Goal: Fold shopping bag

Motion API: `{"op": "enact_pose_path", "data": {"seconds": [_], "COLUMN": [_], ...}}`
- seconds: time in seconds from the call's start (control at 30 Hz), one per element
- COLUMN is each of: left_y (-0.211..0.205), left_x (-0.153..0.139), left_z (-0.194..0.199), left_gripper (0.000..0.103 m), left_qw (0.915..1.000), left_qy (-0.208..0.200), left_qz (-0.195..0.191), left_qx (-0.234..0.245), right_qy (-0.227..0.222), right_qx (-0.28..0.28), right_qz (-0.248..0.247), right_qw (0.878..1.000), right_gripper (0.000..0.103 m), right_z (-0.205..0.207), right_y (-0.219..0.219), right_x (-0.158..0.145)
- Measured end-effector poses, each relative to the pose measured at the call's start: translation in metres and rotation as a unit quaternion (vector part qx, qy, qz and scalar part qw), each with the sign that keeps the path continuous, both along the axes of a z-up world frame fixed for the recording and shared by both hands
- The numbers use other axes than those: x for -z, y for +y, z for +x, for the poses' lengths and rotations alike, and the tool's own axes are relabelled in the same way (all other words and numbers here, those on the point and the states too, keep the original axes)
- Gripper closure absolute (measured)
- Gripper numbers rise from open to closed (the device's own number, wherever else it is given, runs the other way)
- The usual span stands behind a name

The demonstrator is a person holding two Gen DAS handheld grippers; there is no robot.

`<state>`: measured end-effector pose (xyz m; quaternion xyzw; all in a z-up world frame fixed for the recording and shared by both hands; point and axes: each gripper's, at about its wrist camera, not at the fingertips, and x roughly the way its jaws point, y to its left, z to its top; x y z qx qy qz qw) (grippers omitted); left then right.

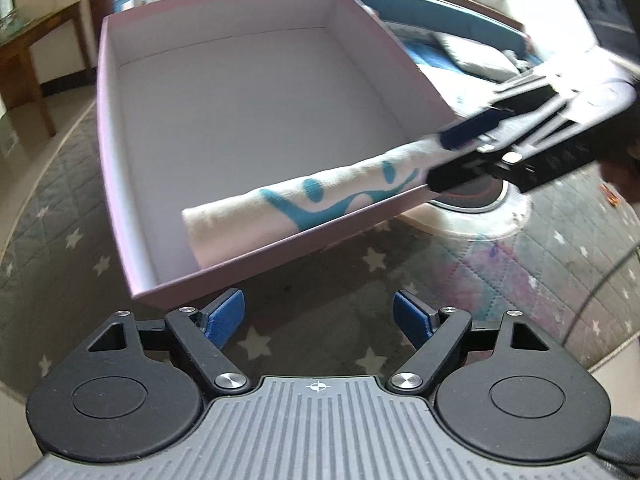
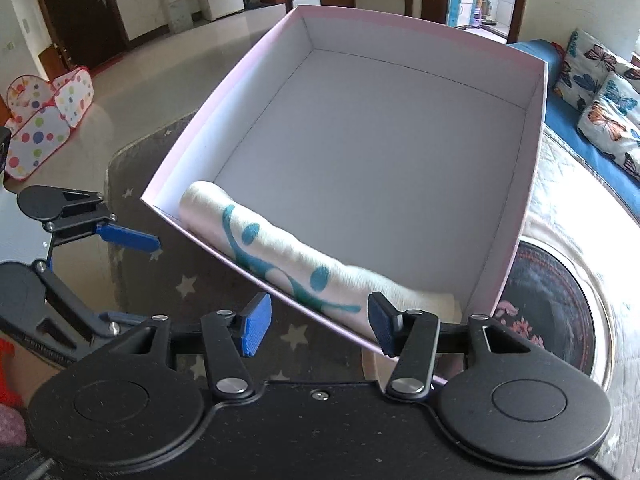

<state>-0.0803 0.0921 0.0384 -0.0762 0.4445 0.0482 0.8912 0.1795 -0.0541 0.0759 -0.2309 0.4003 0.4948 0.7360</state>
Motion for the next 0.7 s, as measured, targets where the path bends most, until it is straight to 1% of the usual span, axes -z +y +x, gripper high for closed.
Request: {"op": "enact_pose_path", "data": {"seconds": [0.27, 0.37, 0.57, 0.7], "left_y": [-0.003, -0.005, -0.006, -0.009], "left_x": [0.005, 0.005, 0.009, 0.012], "left_z": [-0.005, -0.006, -0.008, -0.007], "left_gripper": [0.019, 0.018, 0.017, 0.017], "left_qw": [0.9997, 0.9993, 0.9992, 0.9989], "left_qy": [0.002, 0.000, -0.004, -0.004], "left_qz": [0.018, 0.029, 0.017, 0.020], "left_qx": [-0.019, -0.025, -0.037, -0.042], "right_qy": [0.006, 0.005, 0.019, 0.027], "right_qx": [0.014, 0.016, 0.026, 0.034], "right_qz": [0.006, 0.005, -0.003, -0.008], "right_qw": [1.000, 1.000, 0.999, 0.999], "right_gripper": [0.045, 0.043, 0.042, 0.041], "right_z": [-0.023, -0.032, -0.041, -0.045], "right_y": [-0.010, -0.012, -0.016, -0.017], "right_x": [0.008, 0.012, 0.026, 0.036]}}
